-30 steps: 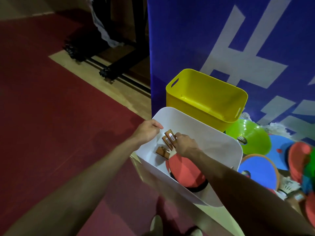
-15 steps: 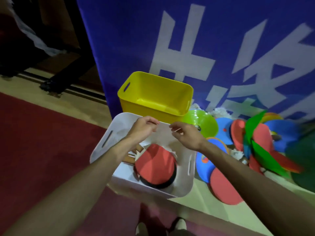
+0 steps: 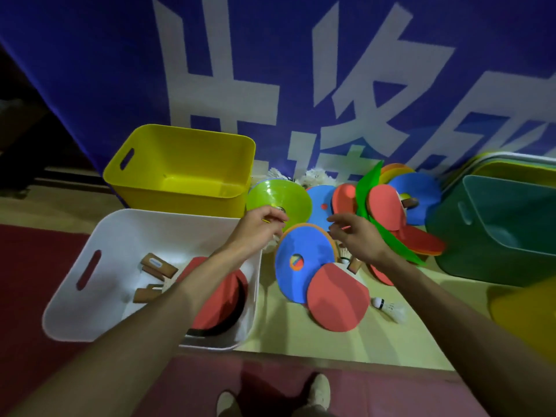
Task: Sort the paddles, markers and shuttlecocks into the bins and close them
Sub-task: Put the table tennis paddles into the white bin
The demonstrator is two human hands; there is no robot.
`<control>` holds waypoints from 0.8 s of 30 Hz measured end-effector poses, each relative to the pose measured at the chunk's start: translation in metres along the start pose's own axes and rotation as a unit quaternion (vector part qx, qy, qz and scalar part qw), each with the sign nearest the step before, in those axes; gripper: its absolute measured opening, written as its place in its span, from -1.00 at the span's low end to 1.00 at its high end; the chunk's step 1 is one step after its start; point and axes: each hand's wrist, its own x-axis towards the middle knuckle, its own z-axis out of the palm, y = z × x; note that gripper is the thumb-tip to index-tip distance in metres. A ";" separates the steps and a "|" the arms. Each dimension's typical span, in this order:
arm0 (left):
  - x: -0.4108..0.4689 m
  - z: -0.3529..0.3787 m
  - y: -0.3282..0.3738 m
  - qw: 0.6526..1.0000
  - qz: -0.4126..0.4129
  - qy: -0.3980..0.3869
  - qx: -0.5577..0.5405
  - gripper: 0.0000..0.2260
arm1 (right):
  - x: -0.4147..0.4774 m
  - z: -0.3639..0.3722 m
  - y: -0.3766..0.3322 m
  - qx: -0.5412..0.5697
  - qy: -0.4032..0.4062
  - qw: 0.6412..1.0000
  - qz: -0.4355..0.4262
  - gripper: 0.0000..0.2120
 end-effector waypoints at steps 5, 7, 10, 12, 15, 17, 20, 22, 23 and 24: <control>0.012 0.056 -0.001 0.998 -0.030 -0.012 0.053 -0.76 | -0.003 -0.023 0.077 0.030 -0.020 0.996 0.080 -0.82; 0.018 0.078 0.000 0.996 -0.043 -0.007 0.073 -0.76 | -0.004 -0.027 0.108 0.047 -0.042 0.992 0.113 -0.84; 0.027 0.110 0.004 0.994 -0.058 0.000 0.094 -0.76 | -0.004 -0.029 0.142 0.097 -0.074 0.981 0.153 -0.89; 0.032 0.128 0.004 0.993 -0.069 0.004 0.097 -0.77 | -0.003 -0.029 0.159 0.117 -0.093 0.976 0.160 -0.90; 0.037 0.149 0.002 0.991 -0.084 0.011 0.100 -0.78 | 0.002 -0.026 0.175 0.140 -0.113 0.969 0.169 -0.91; 0.037 0.160 0.001 0.991 -0.090 0.020 0.102 -0.78 | 0.008 -0.019 0.184 0.148 -0.123 0.966 0.175 -0.93; 0.038 0.169 0.001 0.988 -0.106 0.028 0.105 -0.79 | 0.017 -0.003 0.189 0.170 -0.142 0.950 0.220 -0.94; 0.041 0.168 -0.005 0.985 -0.126 0.033 0.110 -0.75 | 0.021 0.008 0.189 0.182 -0.128 0.945 0.240 -0.92; 0.042 0.166 -0.007 0.984 -0.134 0.036 0.112 -0.73 | 0.024 0.015 0.190 0.184 -0.117 0.945 0.244 -0.85; 0.043 0.164 -0.009 0.983 -0.141 0.037 0.114 -0.73 | 0.025 0.020 0.189 0.186 -0.104 0.943 0.254 -0.75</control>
